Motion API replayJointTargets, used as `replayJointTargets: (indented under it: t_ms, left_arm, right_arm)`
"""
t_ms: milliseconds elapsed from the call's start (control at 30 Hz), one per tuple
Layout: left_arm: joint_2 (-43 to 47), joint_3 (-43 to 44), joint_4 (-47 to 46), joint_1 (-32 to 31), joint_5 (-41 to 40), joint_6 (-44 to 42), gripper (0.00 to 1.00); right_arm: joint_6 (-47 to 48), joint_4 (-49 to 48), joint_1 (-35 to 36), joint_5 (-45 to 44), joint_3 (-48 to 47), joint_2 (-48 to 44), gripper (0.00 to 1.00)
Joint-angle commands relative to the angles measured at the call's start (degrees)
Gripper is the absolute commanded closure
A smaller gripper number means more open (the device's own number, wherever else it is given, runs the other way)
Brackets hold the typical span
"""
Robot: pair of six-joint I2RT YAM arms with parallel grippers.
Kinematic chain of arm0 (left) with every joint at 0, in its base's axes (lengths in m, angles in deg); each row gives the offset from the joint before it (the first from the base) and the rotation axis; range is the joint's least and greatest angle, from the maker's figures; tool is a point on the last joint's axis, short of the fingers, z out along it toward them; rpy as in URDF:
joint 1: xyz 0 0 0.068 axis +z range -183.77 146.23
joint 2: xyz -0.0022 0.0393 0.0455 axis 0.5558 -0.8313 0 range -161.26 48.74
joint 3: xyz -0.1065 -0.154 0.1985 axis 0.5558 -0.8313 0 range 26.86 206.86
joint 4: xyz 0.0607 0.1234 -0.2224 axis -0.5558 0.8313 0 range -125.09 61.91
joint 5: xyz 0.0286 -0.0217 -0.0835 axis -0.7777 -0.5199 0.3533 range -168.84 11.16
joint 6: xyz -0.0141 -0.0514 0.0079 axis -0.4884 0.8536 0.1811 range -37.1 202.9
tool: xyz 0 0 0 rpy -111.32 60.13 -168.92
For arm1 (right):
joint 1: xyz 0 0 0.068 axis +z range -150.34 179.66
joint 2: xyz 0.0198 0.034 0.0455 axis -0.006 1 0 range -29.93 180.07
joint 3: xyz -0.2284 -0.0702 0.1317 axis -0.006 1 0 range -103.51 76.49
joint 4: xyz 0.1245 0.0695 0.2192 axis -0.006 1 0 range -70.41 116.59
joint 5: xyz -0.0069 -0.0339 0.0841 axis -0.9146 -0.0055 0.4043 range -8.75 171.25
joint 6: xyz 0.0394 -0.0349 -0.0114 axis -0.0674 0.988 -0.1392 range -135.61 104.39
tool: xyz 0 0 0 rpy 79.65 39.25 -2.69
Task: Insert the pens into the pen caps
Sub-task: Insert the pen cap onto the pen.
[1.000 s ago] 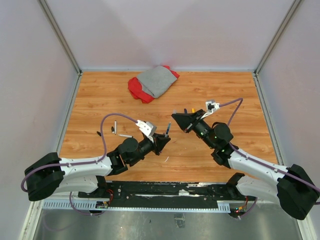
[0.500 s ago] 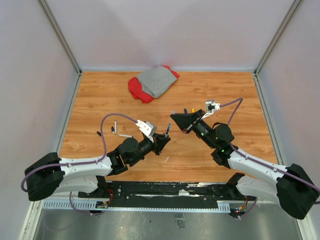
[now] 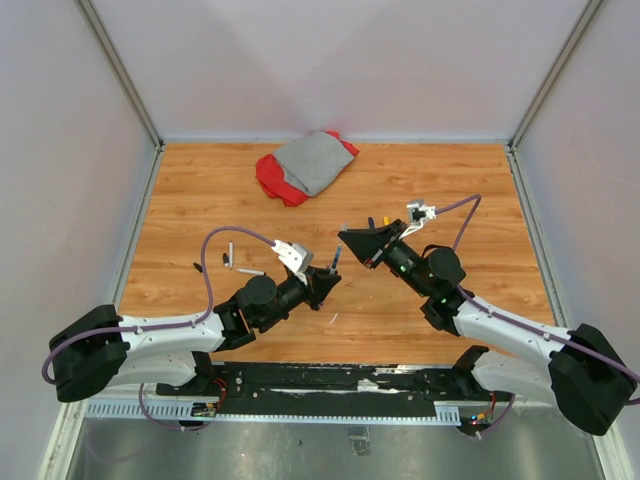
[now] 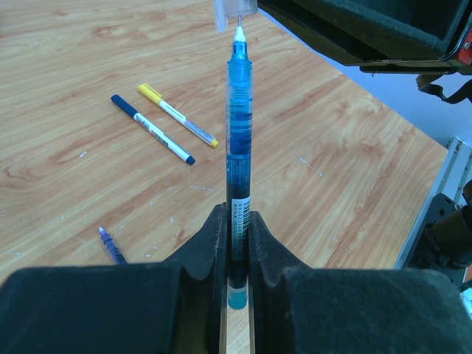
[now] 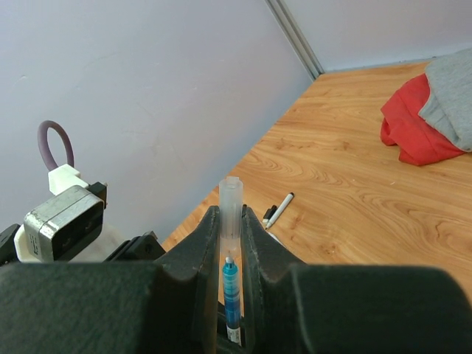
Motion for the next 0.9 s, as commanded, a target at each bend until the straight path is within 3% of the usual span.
replayJointTargets:
  t_ms: [0, 867]
  left_arm:
    - [-0.18, 1.64, -3.00, -0.65, -0.69, -0.81, 1.00]
    - [1.22, 0.86, -3.30, -0.68, -2.99, 0.64, 1.00]
  right_arm:
    - [-0.23, -2.73, 1.32, 1.83, -0.02, 0.57, 0.99]
    - [0.02, -5.09, 3.46, 1.12, 3.05, 2.08, 0.99]
